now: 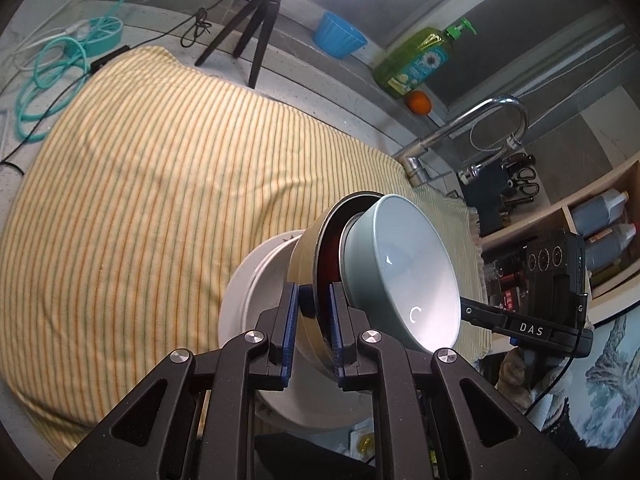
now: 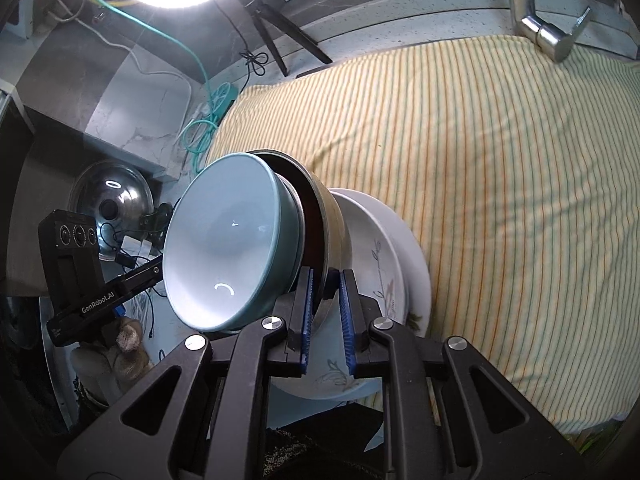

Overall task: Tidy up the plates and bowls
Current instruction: 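Carry the nested bowls onto the plate stack and open the left gripper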

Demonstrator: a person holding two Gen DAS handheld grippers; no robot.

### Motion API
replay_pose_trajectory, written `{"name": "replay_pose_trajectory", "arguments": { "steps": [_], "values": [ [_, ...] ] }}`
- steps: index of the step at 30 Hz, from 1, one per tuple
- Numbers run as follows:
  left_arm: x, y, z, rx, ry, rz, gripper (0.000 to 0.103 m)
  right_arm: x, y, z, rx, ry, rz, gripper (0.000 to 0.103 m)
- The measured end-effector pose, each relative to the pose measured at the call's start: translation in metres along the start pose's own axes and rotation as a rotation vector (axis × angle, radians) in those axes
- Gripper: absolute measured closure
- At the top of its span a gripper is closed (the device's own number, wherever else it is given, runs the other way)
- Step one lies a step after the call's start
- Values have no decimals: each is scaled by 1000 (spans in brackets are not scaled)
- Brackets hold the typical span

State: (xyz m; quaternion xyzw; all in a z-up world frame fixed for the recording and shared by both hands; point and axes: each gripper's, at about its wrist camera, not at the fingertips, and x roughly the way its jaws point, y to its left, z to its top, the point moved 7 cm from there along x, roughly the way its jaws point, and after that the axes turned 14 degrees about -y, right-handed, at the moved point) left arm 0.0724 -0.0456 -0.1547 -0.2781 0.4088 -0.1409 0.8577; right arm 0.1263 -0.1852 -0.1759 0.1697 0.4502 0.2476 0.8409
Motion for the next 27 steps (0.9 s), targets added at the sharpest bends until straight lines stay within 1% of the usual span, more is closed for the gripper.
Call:
{"name": "replay_pose_trajectory", "arguments": {
  "steps": [13,18,27],
  "values": [
    [6,3,-8,-9,37,8,91,4,-10,-7,20,17,-7,88],
    [8,3,-7,-10,38,12,91,3,-8,-6,14,13,-6,88],
    [6,5,-5,18,27,24,91,2,-8,-7,17,1,-12,88]
  ]
}}
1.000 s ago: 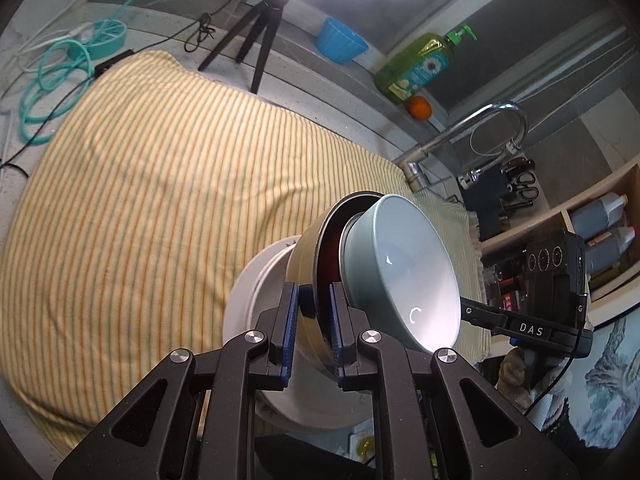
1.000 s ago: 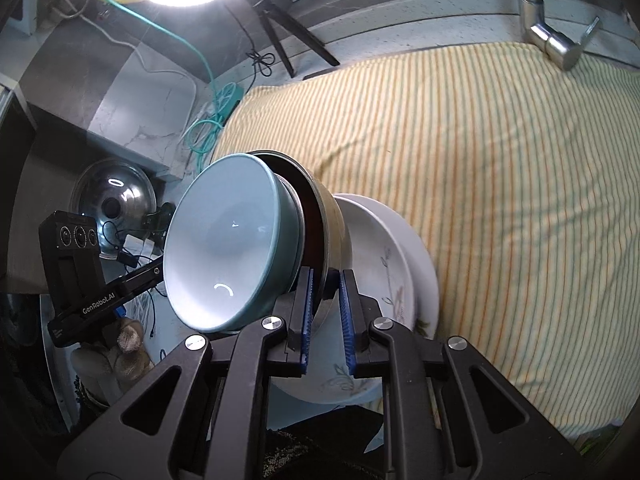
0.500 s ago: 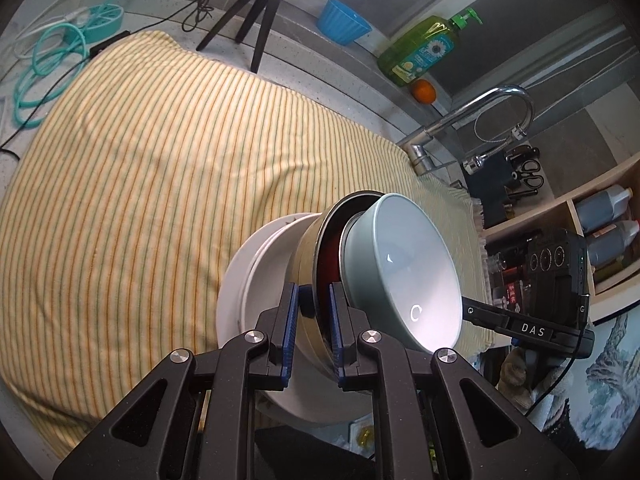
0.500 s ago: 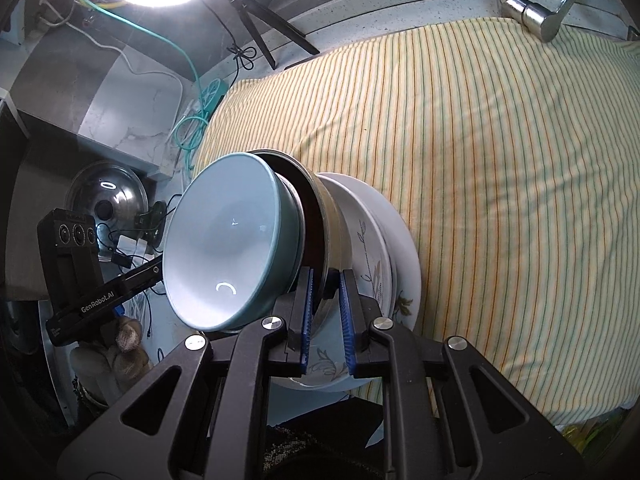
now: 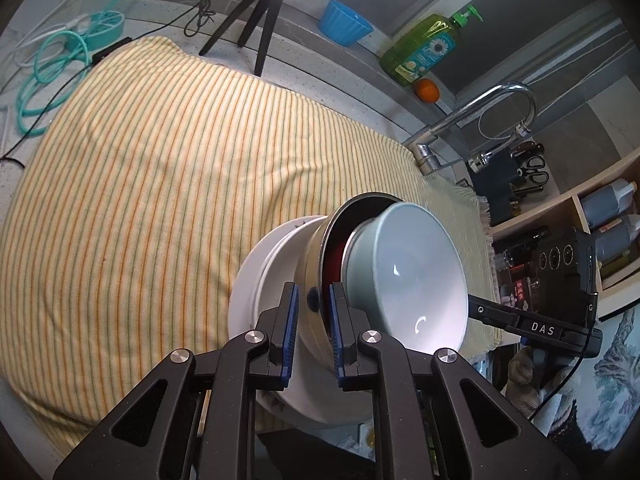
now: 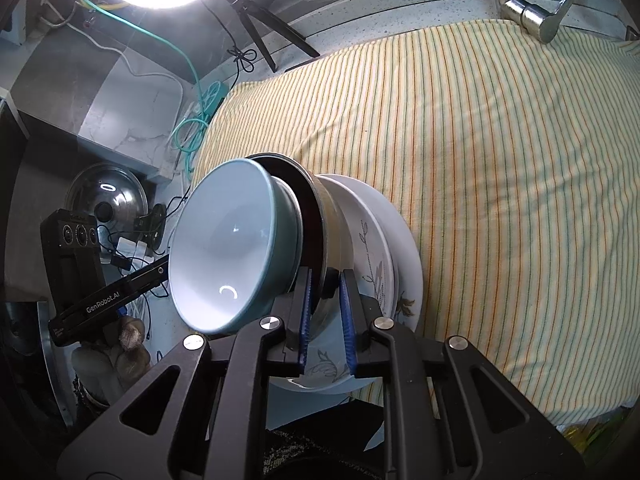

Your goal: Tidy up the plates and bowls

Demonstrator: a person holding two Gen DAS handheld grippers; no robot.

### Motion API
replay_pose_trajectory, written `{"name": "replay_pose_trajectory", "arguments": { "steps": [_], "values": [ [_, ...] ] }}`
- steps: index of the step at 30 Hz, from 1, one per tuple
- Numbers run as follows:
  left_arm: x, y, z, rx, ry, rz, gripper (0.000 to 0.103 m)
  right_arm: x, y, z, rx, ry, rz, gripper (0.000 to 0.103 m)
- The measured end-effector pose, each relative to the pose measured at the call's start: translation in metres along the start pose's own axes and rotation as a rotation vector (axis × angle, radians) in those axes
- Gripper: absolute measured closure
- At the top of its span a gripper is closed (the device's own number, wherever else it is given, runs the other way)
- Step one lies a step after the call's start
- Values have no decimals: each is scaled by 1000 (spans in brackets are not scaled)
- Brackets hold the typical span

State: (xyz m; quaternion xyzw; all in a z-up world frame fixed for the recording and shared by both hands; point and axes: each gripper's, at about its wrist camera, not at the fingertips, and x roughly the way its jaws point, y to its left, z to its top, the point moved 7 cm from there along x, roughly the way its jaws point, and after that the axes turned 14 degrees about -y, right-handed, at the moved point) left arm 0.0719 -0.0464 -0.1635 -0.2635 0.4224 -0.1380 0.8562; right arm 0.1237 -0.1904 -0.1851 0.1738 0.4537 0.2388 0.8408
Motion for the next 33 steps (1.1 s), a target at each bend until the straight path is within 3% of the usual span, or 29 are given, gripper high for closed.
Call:
{"name": "replay_pose_trajectory", "arguments": {
  "steps": [9,13,19,22,25,28,31,33],
  "values": [
    [-10,1,2,30,-19,1,91,-9,-2,-4,-3,-30,-26,85],
    [-14,1,1,41,-24,3,91,-17,-2,-4,-4,-52,-39,74],
    [-25,1,0,63,-45,14,86,-29,0,-4,-17,-91,-68,72],
    [-32,-2,0,98,-59,28,86,-38,3,-6,-44,-117,-90,65],
    [-39,-9,-3,139,-78,44,75,-48,7,-9,-66,-144,-99,57],
    [-46,-19,-5,214,-101,75,72,-55,15,-12,-102,-164,-107,55],
    [-54,-29,-7,281,-132,110,56,-63,24,-16,-132,-190,-109,44],
    [-58,-34,-9,310,-149,128,50,-66,29,-16,-154,-202,-110,43]
  ]
}}
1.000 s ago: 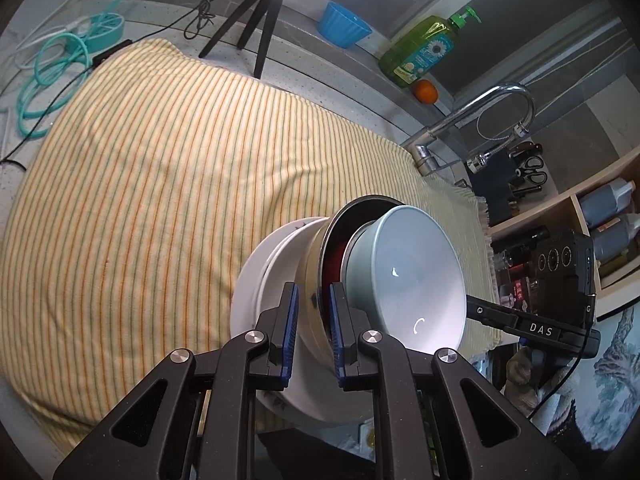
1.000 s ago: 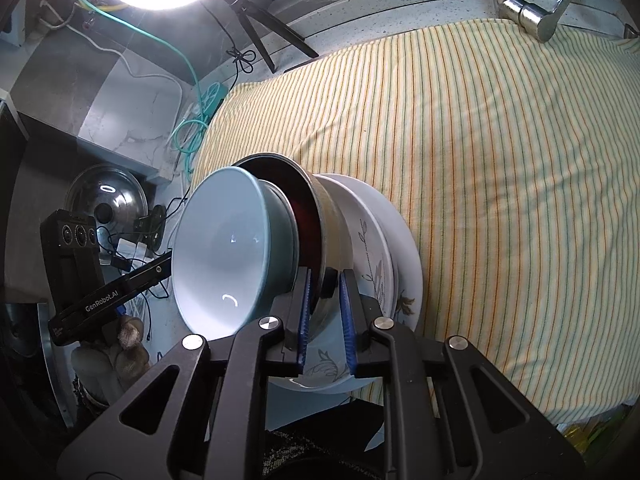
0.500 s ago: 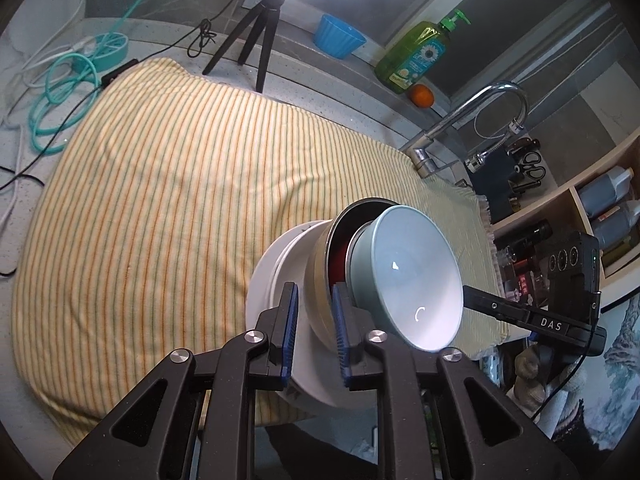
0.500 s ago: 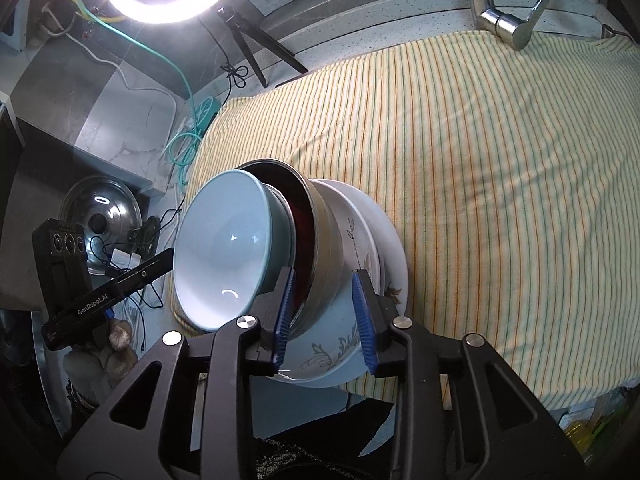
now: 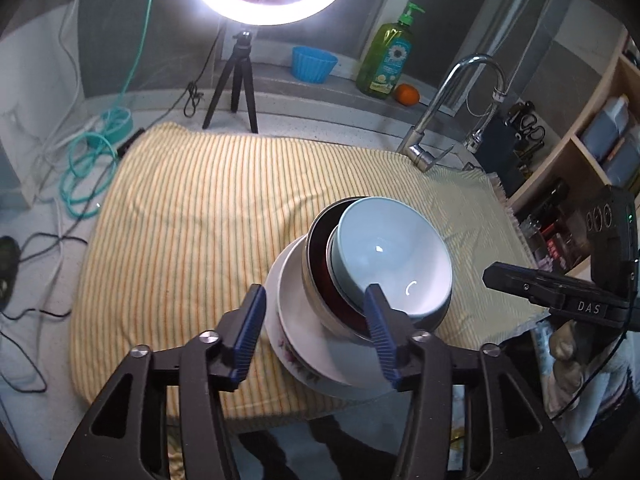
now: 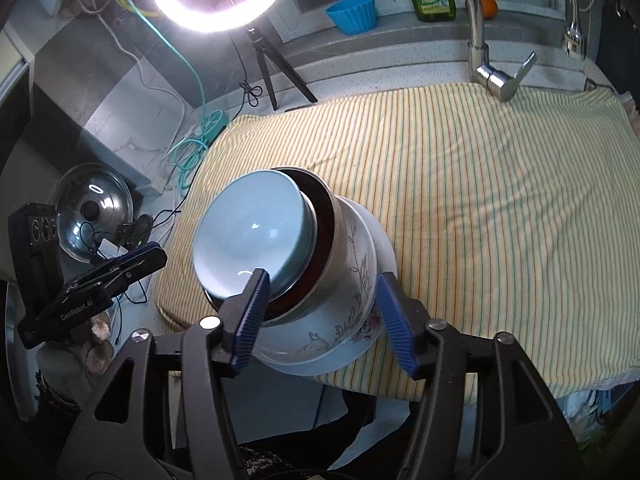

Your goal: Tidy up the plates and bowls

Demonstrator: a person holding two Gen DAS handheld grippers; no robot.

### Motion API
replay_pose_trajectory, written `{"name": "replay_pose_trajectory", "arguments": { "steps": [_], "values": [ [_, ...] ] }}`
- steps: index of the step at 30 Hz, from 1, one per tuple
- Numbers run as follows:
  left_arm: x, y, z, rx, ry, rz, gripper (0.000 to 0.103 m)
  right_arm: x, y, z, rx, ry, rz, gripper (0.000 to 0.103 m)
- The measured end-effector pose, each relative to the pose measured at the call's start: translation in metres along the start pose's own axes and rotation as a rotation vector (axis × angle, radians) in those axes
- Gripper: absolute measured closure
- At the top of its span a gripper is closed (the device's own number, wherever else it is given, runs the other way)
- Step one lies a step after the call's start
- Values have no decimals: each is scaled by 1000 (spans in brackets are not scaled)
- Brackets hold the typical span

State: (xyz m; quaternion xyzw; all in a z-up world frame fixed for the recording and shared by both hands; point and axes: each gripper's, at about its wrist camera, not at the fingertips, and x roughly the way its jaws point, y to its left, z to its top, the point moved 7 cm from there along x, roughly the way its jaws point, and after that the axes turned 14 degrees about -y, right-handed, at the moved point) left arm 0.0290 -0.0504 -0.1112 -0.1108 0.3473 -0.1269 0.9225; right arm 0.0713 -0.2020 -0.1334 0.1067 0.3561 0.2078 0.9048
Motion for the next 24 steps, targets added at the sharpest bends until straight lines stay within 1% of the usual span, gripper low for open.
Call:
{"name": "replay_pose_trajectory", "arguments": {
  "steps": [2,3,5,7,10,13,16,20,24],
  "values": [
    [-4,-2,-1,12,-9,14,43,-4,4,-1,-21,-11,-7,42],
    [-6,-2,-3,17,-12,21,42,-6,5,-3,-28,-14,-8,42],
    [-8,-3,-6,31,-14,38,42,-10,8,-6,-33,-20,-2,36],
    [-11,-2,-12,38,-10,48,42,-14,9,-9,-31,-30,1,33],
    [-15,-2,-21,30,2,61,42,-19,7,-15,-29,-42,-7,32],
    [-19,-2,-26,34,5,77,42,-24,3,-20,-45,-62,-37,28],
    [-25,-1,-27,31,-9,93,42,-30,0,-22,-65,-90,-58,26],
    [-29,-3,-23,43,-26,114,42,-41,1,-22,-81,-131,-77,18],
    [-31,-8,-19,62,-42,124,42,-49,4,-19,-90,-162,-78,15]
  ]
}}
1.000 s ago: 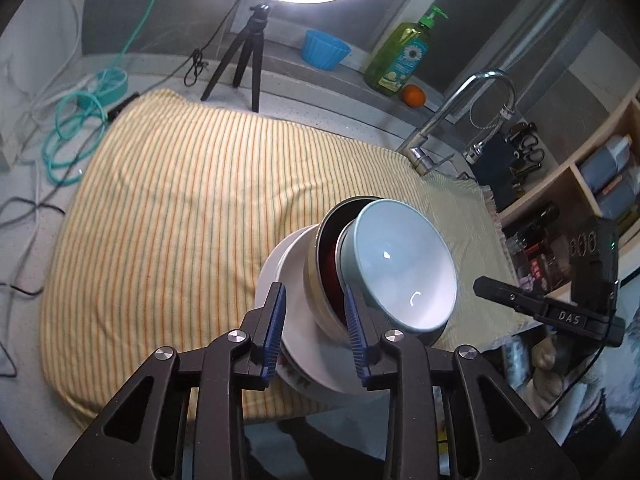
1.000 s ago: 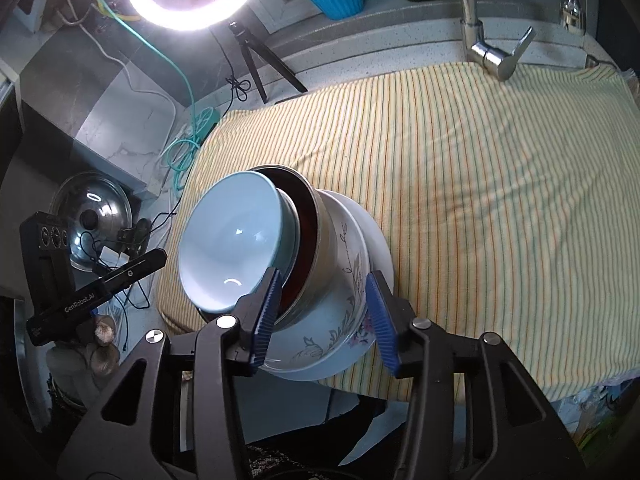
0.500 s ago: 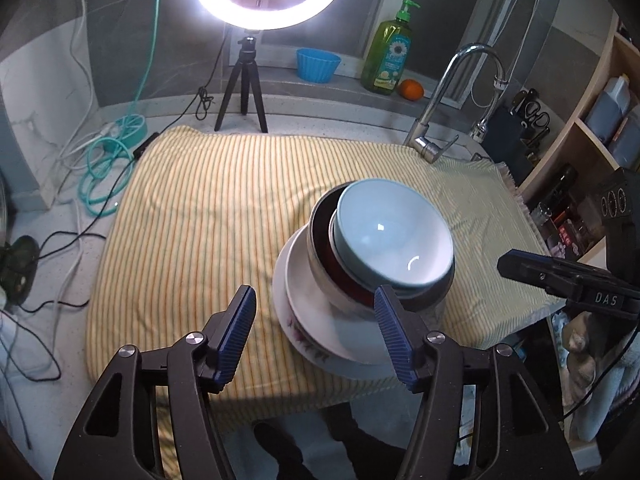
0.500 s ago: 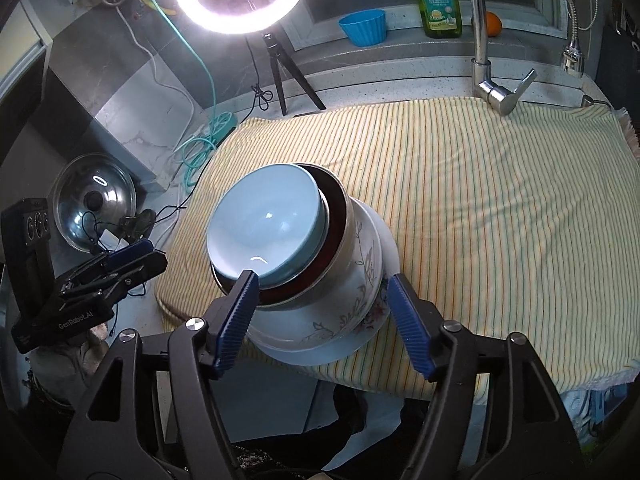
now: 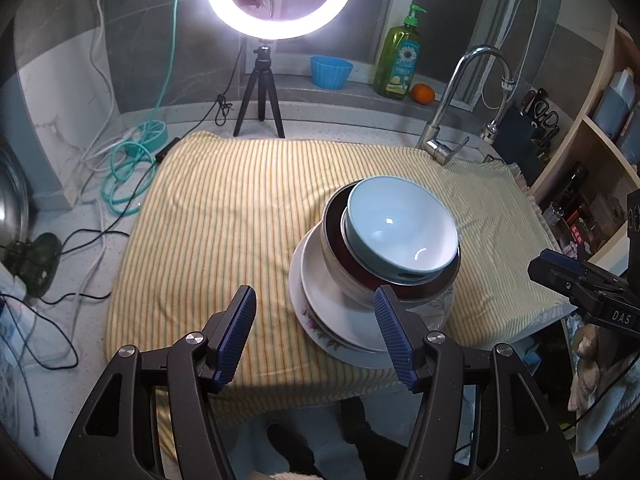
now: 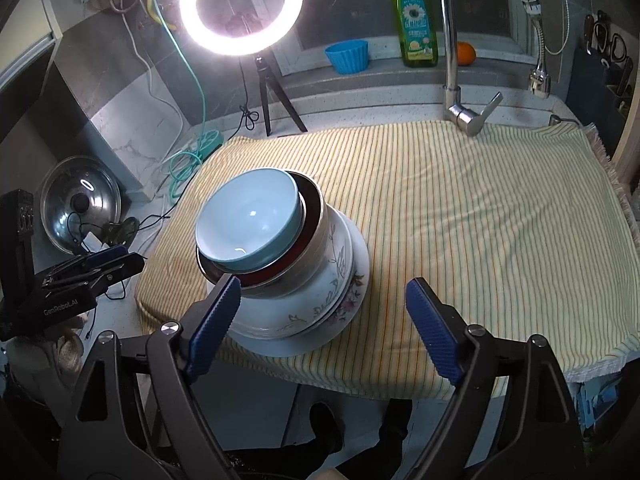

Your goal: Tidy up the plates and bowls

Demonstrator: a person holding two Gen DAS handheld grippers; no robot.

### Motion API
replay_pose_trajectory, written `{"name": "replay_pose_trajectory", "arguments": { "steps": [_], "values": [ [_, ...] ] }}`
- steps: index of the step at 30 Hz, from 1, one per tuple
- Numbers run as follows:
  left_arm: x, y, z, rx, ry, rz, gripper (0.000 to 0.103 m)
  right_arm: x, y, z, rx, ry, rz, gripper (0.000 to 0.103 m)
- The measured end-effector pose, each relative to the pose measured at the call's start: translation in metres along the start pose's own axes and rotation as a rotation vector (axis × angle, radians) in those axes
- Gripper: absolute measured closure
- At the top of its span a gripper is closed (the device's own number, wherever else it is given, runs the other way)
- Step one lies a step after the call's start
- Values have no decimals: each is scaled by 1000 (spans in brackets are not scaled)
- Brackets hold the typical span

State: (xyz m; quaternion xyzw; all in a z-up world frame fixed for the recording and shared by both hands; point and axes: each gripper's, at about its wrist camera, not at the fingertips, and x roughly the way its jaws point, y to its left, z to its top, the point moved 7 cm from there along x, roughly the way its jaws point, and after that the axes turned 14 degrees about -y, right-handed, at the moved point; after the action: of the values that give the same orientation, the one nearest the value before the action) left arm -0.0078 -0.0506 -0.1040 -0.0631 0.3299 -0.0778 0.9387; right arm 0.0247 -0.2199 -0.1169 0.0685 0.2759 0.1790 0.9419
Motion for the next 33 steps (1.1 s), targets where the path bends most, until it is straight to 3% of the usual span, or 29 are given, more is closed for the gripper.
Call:
{"name": "replay_pose_trajectory", "arguments": {
  "steps": [6,33],
  "values": [
    [-5,-3,3,2,-22,2,42,-9,4,7,-15,-40,-3,10],
    [-9,-6,11,9,-51,2,42,-5,9,7,-23,-36,5,10]
  ]
}}
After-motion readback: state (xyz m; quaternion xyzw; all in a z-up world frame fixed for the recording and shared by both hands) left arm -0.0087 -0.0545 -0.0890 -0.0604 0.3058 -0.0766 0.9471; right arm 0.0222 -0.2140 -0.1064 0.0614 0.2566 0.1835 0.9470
